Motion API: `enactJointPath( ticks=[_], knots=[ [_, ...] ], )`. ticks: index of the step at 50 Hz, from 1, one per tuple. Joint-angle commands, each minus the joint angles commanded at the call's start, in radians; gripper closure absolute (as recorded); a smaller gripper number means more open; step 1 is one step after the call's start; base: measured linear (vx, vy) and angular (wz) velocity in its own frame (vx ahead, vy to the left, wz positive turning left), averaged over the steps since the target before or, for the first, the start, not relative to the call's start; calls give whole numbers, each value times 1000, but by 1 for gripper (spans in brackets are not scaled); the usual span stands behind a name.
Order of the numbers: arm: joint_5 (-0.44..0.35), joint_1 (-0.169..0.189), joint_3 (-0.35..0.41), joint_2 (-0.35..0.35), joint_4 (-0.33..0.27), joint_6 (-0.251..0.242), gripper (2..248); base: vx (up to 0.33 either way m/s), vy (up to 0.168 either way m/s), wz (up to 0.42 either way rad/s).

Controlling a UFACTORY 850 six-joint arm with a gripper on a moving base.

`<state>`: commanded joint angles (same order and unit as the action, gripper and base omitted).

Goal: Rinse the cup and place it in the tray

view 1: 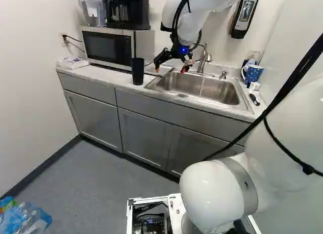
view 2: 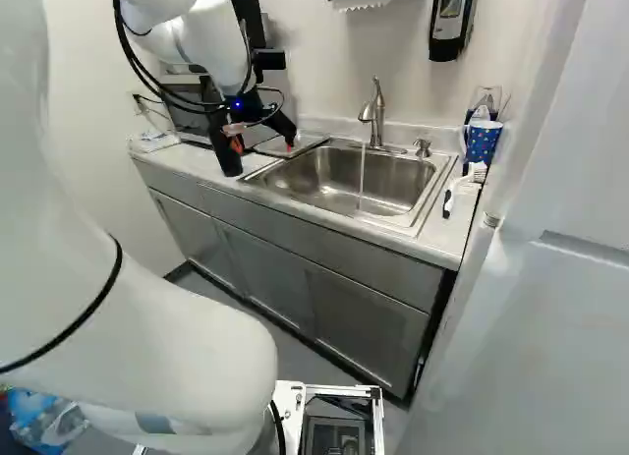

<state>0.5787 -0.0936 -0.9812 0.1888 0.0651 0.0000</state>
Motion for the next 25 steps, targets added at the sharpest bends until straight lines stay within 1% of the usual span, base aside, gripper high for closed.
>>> enactJointPath(
  ticks=[25],
  knots=[
    [0,-98,0,0,0,0,3,0,0,0]
  ],
)
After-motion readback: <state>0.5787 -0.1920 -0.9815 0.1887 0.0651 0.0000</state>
